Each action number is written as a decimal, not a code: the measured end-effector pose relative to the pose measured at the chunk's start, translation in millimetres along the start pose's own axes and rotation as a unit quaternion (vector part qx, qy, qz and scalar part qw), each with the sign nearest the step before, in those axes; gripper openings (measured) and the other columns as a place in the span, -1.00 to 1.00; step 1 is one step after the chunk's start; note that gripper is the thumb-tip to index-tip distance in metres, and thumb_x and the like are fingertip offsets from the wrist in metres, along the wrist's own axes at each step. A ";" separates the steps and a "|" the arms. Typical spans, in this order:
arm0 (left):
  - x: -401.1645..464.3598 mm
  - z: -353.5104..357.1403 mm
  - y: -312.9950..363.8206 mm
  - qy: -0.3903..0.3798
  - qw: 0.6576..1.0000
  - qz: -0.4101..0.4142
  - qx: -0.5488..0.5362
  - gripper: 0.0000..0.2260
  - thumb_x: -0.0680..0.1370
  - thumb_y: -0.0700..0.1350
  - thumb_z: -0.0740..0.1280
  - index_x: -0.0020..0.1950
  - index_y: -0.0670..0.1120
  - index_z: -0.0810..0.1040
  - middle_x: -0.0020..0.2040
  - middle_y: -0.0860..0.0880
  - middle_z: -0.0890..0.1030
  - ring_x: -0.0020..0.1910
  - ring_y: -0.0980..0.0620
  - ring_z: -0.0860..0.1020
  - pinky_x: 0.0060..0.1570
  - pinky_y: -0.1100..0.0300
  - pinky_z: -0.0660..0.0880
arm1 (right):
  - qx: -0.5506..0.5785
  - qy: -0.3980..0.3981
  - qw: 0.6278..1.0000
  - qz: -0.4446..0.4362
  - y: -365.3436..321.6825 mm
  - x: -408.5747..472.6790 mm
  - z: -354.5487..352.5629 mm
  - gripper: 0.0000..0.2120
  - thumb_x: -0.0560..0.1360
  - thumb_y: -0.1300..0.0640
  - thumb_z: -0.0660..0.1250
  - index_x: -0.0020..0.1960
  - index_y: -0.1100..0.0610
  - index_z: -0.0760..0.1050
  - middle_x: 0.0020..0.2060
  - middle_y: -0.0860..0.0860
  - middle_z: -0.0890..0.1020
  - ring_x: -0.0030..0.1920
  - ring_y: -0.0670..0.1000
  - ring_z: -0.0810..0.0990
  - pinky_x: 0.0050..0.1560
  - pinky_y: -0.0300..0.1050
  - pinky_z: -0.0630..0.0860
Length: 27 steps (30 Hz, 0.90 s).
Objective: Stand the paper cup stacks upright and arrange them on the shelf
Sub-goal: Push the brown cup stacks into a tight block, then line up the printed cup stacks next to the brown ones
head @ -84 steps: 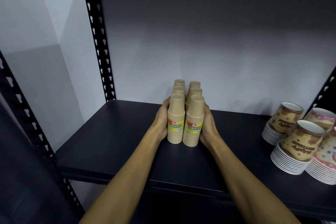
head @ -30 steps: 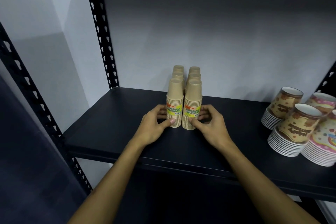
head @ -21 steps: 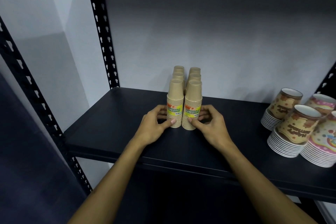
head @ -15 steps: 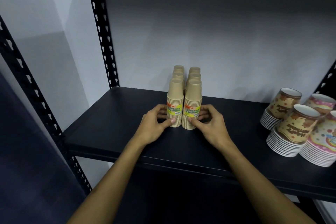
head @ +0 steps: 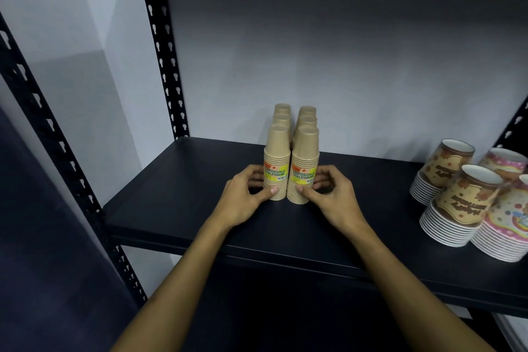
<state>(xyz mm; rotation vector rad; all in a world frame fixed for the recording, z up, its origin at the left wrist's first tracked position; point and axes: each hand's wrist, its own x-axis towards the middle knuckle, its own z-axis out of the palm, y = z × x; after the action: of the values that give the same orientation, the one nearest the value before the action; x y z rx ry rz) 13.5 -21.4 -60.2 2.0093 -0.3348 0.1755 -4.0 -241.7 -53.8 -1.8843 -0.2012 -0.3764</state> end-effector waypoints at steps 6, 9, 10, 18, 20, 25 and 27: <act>-1.3 -0.4 0.4 -0.009 1.000 -0.002 0.011 -0.50 0.48 0.04 0.51 0.37 -0.01 0.48 0.19 0.14 0.63 0.15 0.27 0.59 0.16 0.34 0.49 | -0.034 0.002 0.999 0.011 0.7 -4.4 0.4 -0.48 0.35 0.00 0.59 0.21 0.04 0.43 -0.02 -0.07 0.60 -0.03 -0.10 0.61 0.00 -0.21 0.58; -1.5 -1.0 0.3 -0.018 0.999 0.002 0.030 -0.49 0.49 0.05 0.50 0.39 -0.01 0.47 0.21 0.14 0.62 0.17 0.28 0.58 0.11 0.45 0.43 | -0.067 -0.007 0.998 0.003 3.2 -9.0 1.6 -0.49 0.37 0.01 0.57 0.22 0.02 0.41 -0.03 -0.06 0.59 -0.03 -0.11 0.59 -0.06 -0.28 0.53; -1.6 -1.4 0.1 -0.018 0.999 0.001 0.033 -0.49 0.49 0.05 0.50 0.39 -0.01 0.47 0.22 0.14 0.62 0.17 0.28 0.58 0.10 0.46 0.43 | -0.080 -0.012 0.997 0.000 4.2 -10.1 2.0 -0.51 0.39 0.03 0.56 0.22 0.01 0.41 -0.03 -0.07 0.59 -0.03 -0.12 0.58 -0.09 -0.32 0.51; -2.8 -0.3 1.5 -0.015 0.999 -0.002 0.048 -0.51 0.48 0.05 0.50 0.37 0.01 0.49 0.22 0.14 0.63 0.18 0.27 0.58 0.21 0.33 0.47 | -0.131 -0.034 0.991 -0.012 8.6 -9.9 2.8 -0.58 0.45 0.08 0.51 0.23 0.01 0.41 0.01 -0.11 0.59 0.00 -0.19 0.55 -0.11 -0.49 0.42; -3.2 -0.2 2.5 -0.016 0.998 -0.004 0.054 -0.51 0.48 0.05 0.50 0.37 0.01 0.49 0.23 0.13 0.63 0.19 0.25 0.58 0.27 0.24 0.49 | -0.136 -0.034 0.990 -0.008 8.9 -9.2 2.7 -0.56 0.45 0.08 0.51 0.24 0.02 0.41 0.02 -0.09 0.59 0.00 -0.18 0.55 -0.12 -0.48 0.42; -8.5 0.0 6.7 -0.008 0.996 -0.006 0.087 -0.44 0.46 0.07 0.52 0.41 0.02 0.45 0.31 0.09 0.59 0.27 0.19 0.52 0.34 0.17 0.44 | -0.181 -0.038 0.983 0.013 1.8 -16.4 -1.4 -0.50 0.45 -0.02 0.48 0.29 0.04 0.37 0.12 -0.04 0.54 0.11 -0.10 0.50 0.14 -0.17 0.48; -15.4 0.6 4.9 0.020 0.989 -0.011 0.146 -0.39 0.46 0.12 0.51 0.44 -0.01 0.41 0.38 0.04 0.52 0.36 0.08 0.45 0.35 0.10 0.41 | -0.325 -0.060 0.944 0.002 -1.4 -27.7 -6.9 -0.48 0.52 -0.15 0.34 0.38 0.03 0.32 0.23 -0.03 0.49 0.25 0.00 0.43 0.31 0.01 0.35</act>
<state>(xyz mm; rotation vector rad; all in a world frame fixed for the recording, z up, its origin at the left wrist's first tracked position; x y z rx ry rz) -2.7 -21.5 -60.4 2.2937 -0.2730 0.2618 -31.4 -246.5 -60.3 -2.5642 -0.1649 -0.3506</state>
